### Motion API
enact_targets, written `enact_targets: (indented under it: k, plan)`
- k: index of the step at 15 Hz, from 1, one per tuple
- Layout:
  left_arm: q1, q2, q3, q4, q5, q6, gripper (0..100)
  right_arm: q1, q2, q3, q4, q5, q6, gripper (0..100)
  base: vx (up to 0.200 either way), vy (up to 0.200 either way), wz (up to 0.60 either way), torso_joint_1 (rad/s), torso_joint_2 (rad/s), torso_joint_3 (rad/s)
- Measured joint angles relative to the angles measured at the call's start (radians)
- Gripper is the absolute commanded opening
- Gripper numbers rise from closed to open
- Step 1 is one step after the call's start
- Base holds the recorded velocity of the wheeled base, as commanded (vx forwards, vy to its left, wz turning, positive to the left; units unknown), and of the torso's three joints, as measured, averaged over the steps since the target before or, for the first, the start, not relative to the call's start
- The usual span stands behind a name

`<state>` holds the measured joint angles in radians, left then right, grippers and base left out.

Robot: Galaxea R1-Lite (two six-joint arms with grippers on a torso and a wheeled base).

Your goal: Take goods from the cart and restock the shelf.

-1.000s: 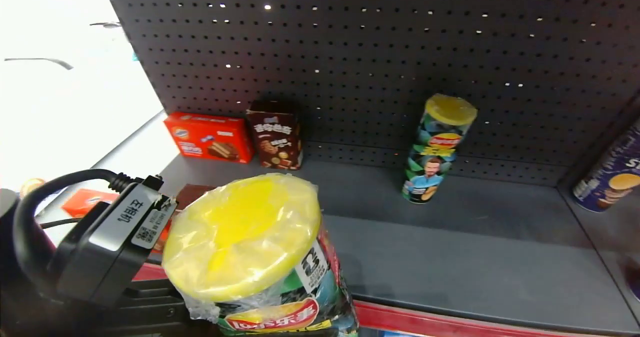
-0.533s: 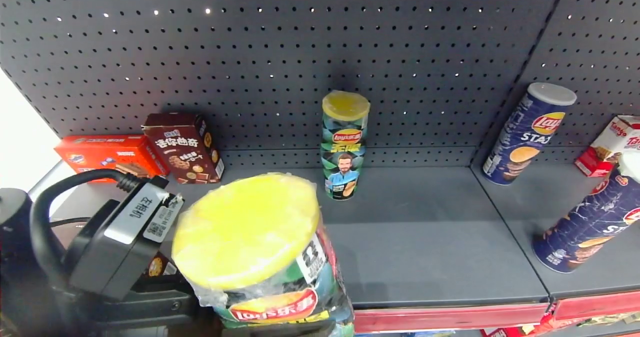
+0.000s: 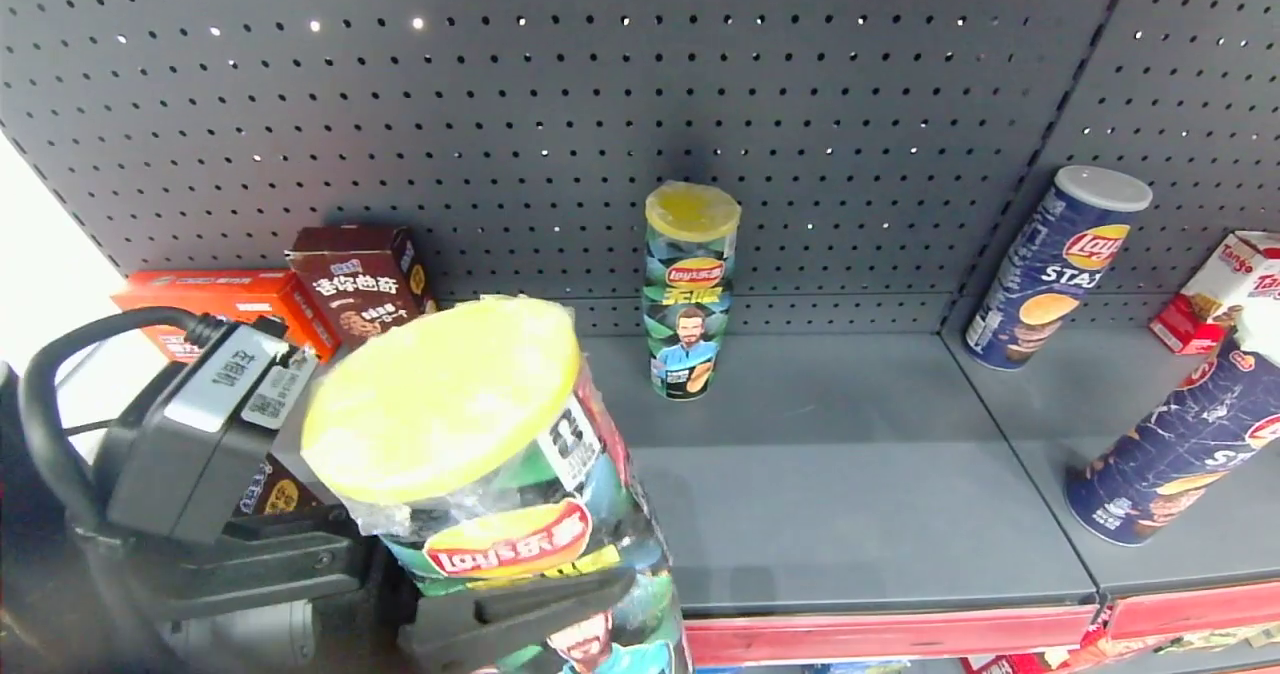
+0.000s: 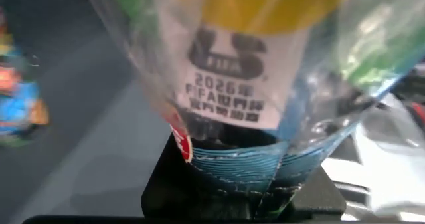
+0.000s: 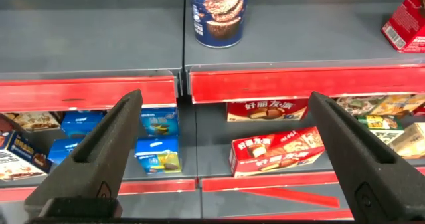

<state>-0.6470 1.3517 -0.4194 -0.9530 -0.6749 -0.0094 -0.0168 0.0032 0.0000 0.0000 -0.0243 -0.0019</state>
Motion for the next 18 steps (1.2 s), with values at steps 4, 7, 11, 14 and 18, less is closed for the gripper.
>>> enact_targets:
  k: [4, 7, 11, 14, 18]
  plan:
    - [0.029, -0.007, 0.029, -0.008, 0.000, -0.002, 0, 0.000, 0.001, 0.000, 0.003, 0.005, 0.000, 100, 0.000, 0.000, 0.00, 0.000, 0.00, 0.000]
    - [0.043, -0.014, 0.013, -0.001, 0.005, -0.007, 0, 0.010, 0.055, -0.034, -0.001, 0.023, 0.029, 100, 0.000, 0.000, 0.00, 0.000, 0.00, 0.000]
    - [0.087, 0.007, 0.005, -0.003, 0.005, -0.010, 0, 0.129, 0.303, -0.332, 0.015, 0.181, 0.050, 100, 0.000, 0.000, 0.00, 0.000, 0.00, 0.000]
    - [0.109, 0.011, 0.009, 0.001, 0.004, -0.011, 0, 0.303, 0.439, -0.388, 0.031, 0.265, -0.047, 100, 0.000, 0.000, 0.00, 0.000, 0.00, 0.000]
    - [0.117, 0.012, 0.023, -0.001, 0.003, -0.010, 0, 0.499, 0.646, -0.418, -0.067, 0.279, -0.070, 100, 0.000, 0.000, 0.00, 0.000, 0.00, 0.000]
